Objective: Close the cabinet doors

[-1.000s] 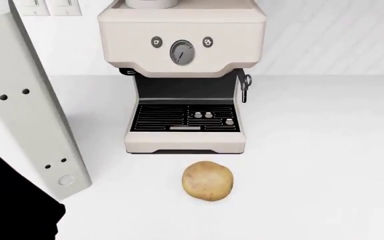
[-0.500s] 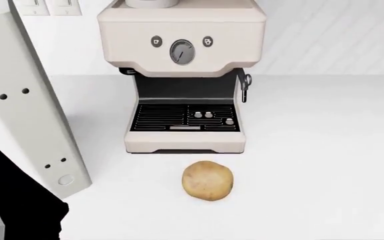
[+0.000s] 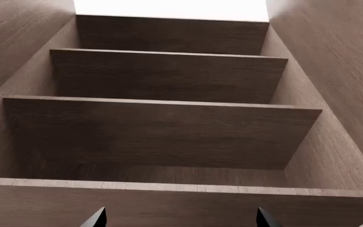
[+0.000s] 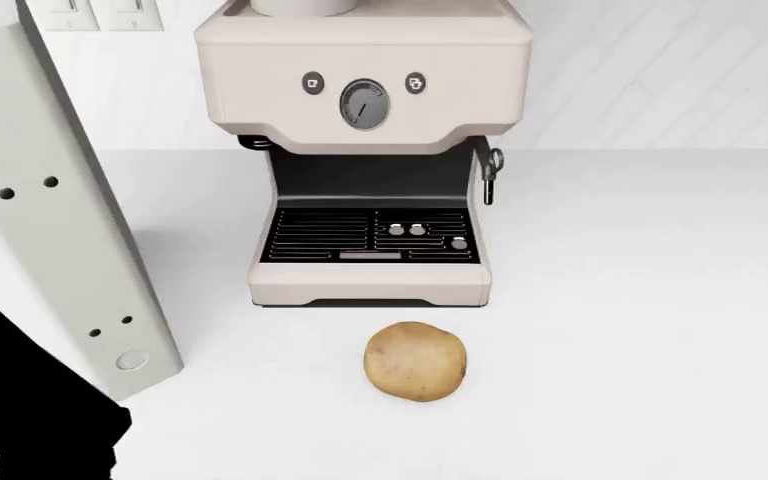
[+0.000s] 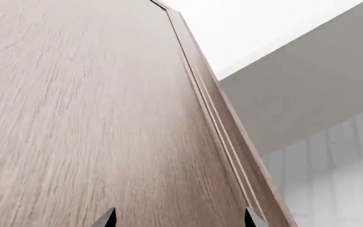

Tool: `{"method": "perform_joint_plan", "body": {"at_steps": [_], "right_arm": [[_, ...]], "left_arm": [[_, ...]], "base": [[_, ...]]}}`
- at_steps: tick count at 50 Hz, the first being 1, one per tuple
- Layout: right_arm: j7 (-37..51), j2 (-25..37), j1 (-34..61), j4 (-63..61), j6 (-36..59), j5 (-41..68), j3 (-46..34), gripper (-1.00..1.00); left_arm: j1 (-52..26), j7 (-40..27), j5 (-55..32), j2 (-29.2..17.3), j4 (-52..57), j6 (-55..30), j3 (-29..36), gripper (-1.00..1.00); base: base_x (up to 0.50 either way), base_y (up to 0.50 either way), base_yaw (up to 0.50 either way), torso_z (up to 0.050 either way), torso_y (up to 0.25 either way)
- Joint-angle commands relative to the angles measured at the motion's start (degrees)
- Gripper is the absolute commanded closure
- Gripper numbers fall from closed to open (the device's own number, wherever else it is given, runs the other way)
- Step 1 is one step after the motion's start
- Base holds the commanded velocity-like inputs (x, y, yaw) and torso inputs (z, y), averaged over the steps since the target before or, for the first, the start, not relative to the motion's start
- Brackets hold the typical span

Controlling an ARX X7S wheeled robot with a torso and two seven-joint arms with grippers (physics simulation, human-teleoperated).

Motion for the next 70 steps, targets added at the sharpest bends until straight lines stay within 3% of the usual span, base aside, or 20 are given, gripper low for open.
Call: {"method": "perform_joint_plan", "body": {"at_steps": [1, 18, 31, 43, 70], "right_arm": [[-2.0, -5.0, 4.4, 9.8, 5.3, -3.0, -7.5, -1.00], [-7.8, -13.4, 2.8, 16.1, 4.2, -7.4, -11.6, -1.00], [-13.4, -19.9, 1.7, 25.9, -0.1, -17.0, -14.9, -1.00], [-19.5, -25.3, 1.8, 34.0, -3.4, -17.1, -14.4, -1.00], [-42.4, -44.2, 5.9, 77.4, -15.5, -21.3, -13.9, -1.00]], "left_arm": [[0.2, -0.4, -0.4, -0.4, 0.1, 0.0, -0.2, -1.00], [1.6, -2.3, -0.3, -0.7, 0.6, 0.0, -3.2, -1.00], [9.3, -5.5, 1.4, 0.5, 4.8, 0.9, -11.2, -1.00], [14.8, -7.6, 2.5, 2.2, 6.6, 2.7, -17.7, -1.00], [27.2, -11.5, 1.5, 7.8, 7.7, 9.5, -31.0, -1.00]], "base": [[0.00, 0.00, 0.00, 0.000, 0.000], [0.00, 0.00, 0.00, 0.001, 0.000], [0.00, 0.00, 0.00, 0.000, 0.000], [0.00, 0.00, 0.00, 0.000, 0.000], [0.00, 0.00, 0.00, 0.000, 0.000]]}}
